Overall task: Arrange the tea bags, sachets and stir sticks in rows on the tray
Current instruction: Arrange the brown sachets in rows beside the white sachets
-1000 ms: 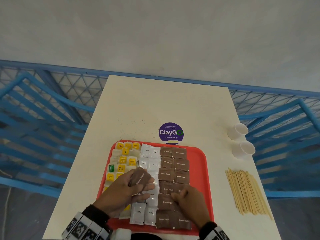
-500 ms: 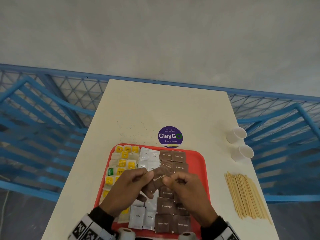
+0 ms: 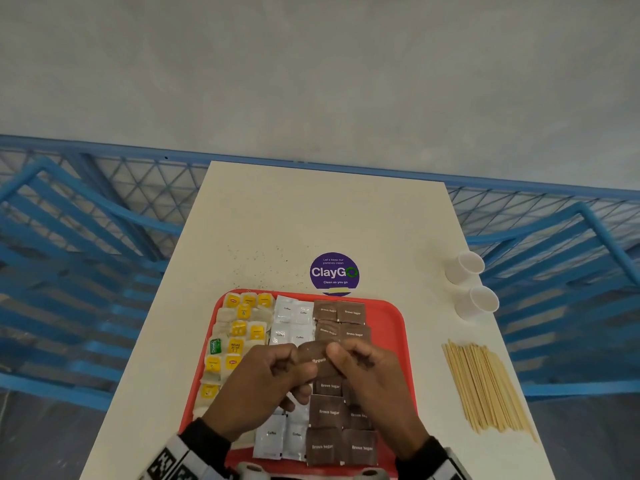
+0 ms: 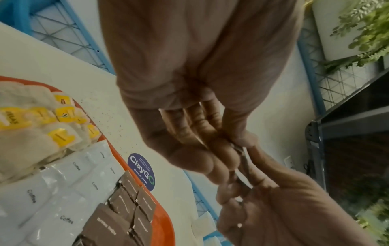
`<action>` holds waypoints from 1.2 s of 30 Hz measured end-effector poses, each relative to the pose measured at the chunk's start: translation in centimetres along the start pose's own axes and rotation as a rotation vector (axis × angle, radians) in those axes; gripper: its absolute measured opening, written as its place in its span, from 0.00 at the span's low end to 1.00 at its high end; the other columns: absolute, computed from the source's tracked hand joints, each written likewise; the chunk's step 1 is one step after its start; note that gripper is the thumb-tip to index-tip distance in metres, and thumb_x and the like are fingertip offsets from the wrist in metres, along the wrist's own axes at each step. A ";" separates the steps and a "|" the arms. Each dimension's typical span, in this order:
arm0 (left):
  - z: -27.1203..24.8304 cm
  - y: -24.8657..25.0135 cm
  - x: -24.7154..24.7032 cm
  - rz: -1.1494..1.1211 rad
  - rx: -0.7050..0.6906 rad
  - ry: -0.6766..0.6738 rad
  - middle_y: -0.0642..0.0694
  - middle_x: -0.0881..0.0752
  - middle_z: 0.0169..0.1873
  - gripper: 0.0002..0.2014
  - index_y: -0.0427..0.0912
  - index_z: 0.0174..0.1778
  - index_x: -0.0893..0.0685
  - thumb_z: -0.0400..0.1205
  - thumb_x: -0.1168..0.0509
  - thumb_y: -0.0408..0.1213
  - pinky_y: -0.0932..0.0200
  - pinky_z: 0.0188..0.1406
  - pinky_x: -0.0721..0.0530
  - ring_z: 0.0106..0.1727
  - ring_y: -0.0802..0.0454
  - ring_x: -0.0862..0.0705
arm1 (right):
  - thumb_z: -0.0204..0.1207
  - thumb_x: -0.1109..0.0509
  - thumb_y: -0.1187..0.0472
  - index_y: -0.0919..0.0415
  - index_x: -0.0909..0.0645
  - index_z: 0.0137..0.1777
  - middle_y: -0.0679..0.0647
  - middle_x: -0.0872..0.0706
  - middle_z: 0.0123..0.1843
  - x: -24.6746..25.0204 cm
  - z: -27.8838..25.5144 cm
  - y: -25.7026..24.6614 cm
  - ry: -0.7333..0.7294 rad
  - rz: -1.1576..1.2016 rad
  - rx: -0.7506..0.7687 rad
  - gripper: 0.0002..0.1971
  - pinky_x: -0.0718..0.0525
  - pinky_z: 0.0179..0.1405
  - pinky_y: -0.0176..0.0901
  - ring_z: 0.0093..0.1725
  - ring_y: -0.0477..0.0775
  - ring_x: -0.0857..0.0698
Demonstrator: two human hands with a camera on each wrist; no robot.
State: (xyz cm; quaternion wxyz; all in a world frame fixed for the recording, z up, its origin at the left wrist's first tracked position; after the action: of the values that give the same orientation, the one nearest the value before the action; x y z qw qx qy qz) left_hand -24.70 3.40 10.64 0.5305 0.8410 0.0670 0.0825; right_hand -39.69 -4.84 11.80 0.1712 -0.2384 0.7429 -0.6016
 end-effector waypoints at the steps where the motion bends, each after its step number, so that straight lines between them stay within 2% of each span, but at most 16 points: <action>1: 0.0 0.1 -0.1 0.015 0.001 -0.025 0.38 0.09 0.33 0.09 0.34 0.40 0.14 0.83 0.30 0.36 0.57 0.31 0.14 0.35 0.46 0.11 | 0.76 0.26 0.54 0.60 0.09 0.45 0.56 0.07 0.44 0.0 0.0 -0.2 0.014 0.023 -0.003 0.10 0.12 0.50 0.51 0.45 0.59 0.09; 3: -0.1 0.2 0.0 0.033 -0.001 -0.060 0.38 0.09 0.32 0.11 0.37 0.38 0.14 0.83 0.31 0.39 0.57 0.31 0.14 0.36 0.45 0.10 | 0.74 0.25 0.54 0.63 0.10 0.43 0.59 0.07 0.44 0.1 0.1 -0.1 0.033 0.088 -0.043 0.11 0.12 0.48 0.50 0.43 0.58 0.09; 6: -0.1 0.4 0.0 0.038 -0.016 -0.065 0.39 0.10 0.34 0.14 0.37 0.37 0.14 0.84 0.33 0.43 0.56 0.32 0.14 0.38 0.44 0.09 | 0.78 0.28 0.53 0.64 0.10 0.43 0.63 0.07 0.44 0.2 -0.1 0.4 0.025 0.149 -0.105 0.13 0.13 0.46 0.50 0.42 0.60 0.09; 9: 0.1 0.8 -0.2 0.030 -0.075 0.043 0.41 0.10 0.40 0.09 0.40 0.40 0.13 0.83 0.31 0.39 0.55 0.33 0.12 0.39 0.48 0.09 | 0.79 0.29 0.52 0.61 0.08 0.45 0.59 0.07 0.43 0.4 -0.3 0.2 0.014 0.054 -0.064 0.13 0.14 0.48 0.50 0.43 0.56 0.09; 11: 0.4 1.1 -0.3 -0.067 -0.100 0.096 0.42 0.11 0.38 0.10 0.38 0.38 0.13 0.81 0.29 0.39 0.52 0.38 0.11 0.39 0.49 0.11 | 0.79 0.28 0.52 0.60 0.08 0.44 0.56 0.07 0.42 0.4 -0.2 0.0 0.011 0.010 -0.033 0.12 0.14 0.48 0.50 0.43 0.54 0.09; 13: 0.5 1.3 -0.5 -0.166 -0.100 0.094 0.41 0.12 0.36 0.12 0.35 0.34 0.14 0.78 0.28 0.41 0.50 0.42 0.10 0.40 0.49 0.12 | 0.79 0.27 0.51 0.60 0.08 0.44 0.57 0.07 0.43 0.6 -0.1 0.0 0.012 0.012 -0.016 0.13 0.14 0.51 0.58 0.44 0.59 0.09; 16: 0.7 1.2 -0.3 -0.274 -0.041 0.101 0.40 0.13 0.33 0.12 0.40 0.27 0.15 0.71 0.25 0.42 0.54 0.41 0.12 0.39 0.49 0.12 | 0.78 0.26 0.50 0.61 0.08 0.45 0.60 0.07 0.45 0.9 -0.1 0.2 0.010 0.047 -0.030 0.14 0.14 0.54 0.63 0.48 0.66 0.09; 18: 0.8 0.8 -0.3 -0.338 0.026 0.074 0.42 0.12 0.33 0.13 0.42 0.25 0.17 0.69 0.24 0.44 0.57 0.38 0.14 0.37 0.51 0.12 | 0.78 0.27 0.51 0.61 0.08 0.45 0.60 0.07 0.44 0.8 -0.2 0.4 0.000 0.070 -0.054 0.14 0.12 0.52 0.60 0.46 0.64 0.09; 19: 0.9 0.6 -0.5 -0.360 0.060 0.055 0.43 0.12 0.33 0.13 0.43 0.25 0.18 0.68 0.23 0.46 0.57 0.37 0.15 0.37 0.52 0.13 | 0.78 0.28 0.51 0.61 0.08 0.43 0.59 0.07 0.42 0.8 -0.2 0.4 0.003 0.080 -0.063 0.13 0.12 0.48 0.56 0.42 0.60 0.09; 21: 1.0 0.1 -0.8 -0.404 0.113 0.045 0.43 0.12 0.34 0.14 0.44 0.27 0.19 0.67 0.23 0.48 0.56 0.36 0.17 0.37 0.52 0.13 | 0.77 0.28 0.50 0.58 0.09 0.38 0.53 0.09 0.34 1.0 -0.3 0.5 0.014 0.078 -0.079 0.13 0.16 0.36 0.43 0.32 0.49 0.14; 22: 1.1 0.0 -1.0 -0.425 0.128 0.056 0.43 0.12 0.35 0.15 0.44 0.28 0.19 0.67 0.23 0.48 0.56 0.35 0.17 0.37 0.51 0.13 | 0.78 0.29 0.51 0.57 0.10 0.38 0.52 0.11 0.32 1.1 -0.3 0.6 0.013 0.057 -0.086 0.13 0.19 0.33 0.40 0.29 0.47 0.17; 26: 1.3 -0.2 -1.7 -0.345 0.145 0.073 0.43 0.10 0.36 0.12 0.42 0.34 0.16 0.75 0.25 0.45 0.57 0.34 0.16 0.35 0.53 0.12 | 0.75 0.23 0.57 0.59 0.09 0.42 0.56 0.11 0.33 2.5 -0.1 1.4 0.056 0.027 -0.126 0.06 0.21 0.34 0.47 0.29 0.52 0.20; 29: 1.5 -0.6 -2.5 -0.220 0.128 0.040 0.39 0.10 0.33 0.09 0.35 0.42 0.14 0.76 0.23 0.36 0.58 0.31 0.15 0.34 0.48 0.11 | 0.75 0.23 0.60 0.64 0.10 0.42 0.59 0.12 0.32 3.9 0.0 2.0 0.140 0.039 -0.133 0.06 0.20 0.31 0.41 0.29 0.51 0.19; 31: 1.9 -1.0 -2.8 -0.207 0.116 0.059 0.37 0.10 0.33 0.09 0.33 0.41 0.14 0.75 0.23 0.34 0.59 0.30 0.15 0.33 0.48 0.12 | 0.75 0.23 0.62 0.64 0.10 0.43 0.62 0.12 0.33 4.3 -0.2 2.3 0.109 0.048 -0.160 0.05 0.18 0.31 0.41 0.30 0.53 0.19; 33: 2.2 -1.3 -3.3 -0.173 0.111 0.057 0.37 0.09 0.33 0.09 0.32 0.40 0.13 0.76 0.23 0.36 0.59 0.30 0.15 0.33 0.48 0.12 | 0.76 0.24 0.65 0.64 0.10 0.44 0.60 0.10 0.34 4.6 -0.4 2.5 0.097 0.049 -0.171 0.03 0.18 0.30 0.38 0.29 0.50 0.17; 36: 2.5 -2.0 -4.3 -0.033 0.115 -0.021 0.39 0.10 0.30 0.11 0.32 0.39 0.13 0.78 0.24 0.38 0.61 0.28 0.16 0.30 0.50 0.13 | 0.75 0.24 0.67 0.66 0.09 0.45 0.59 0.07 0.38 5.5 -0.5 3.0 0.152 0.021 -0.150 0.03 0.17 0.32 0.34 0.33 0.47 0.12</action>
State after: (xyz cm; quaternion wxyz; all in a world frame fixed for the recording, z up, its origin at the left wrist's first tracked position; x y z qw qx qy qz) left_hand -28.48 1.18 7.52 0.4834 0.8696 0.0799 0.0608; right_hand -44.93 -7.02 9.20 0.1023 -0.1961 0.7992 -0.5590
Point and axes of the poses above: each hand's wrist, its own z-axis towards the middle knuckle, its own x-axis out of the back of the hand, y = z × x, the point moved 5 cm from there along z, towards the middle knuckle
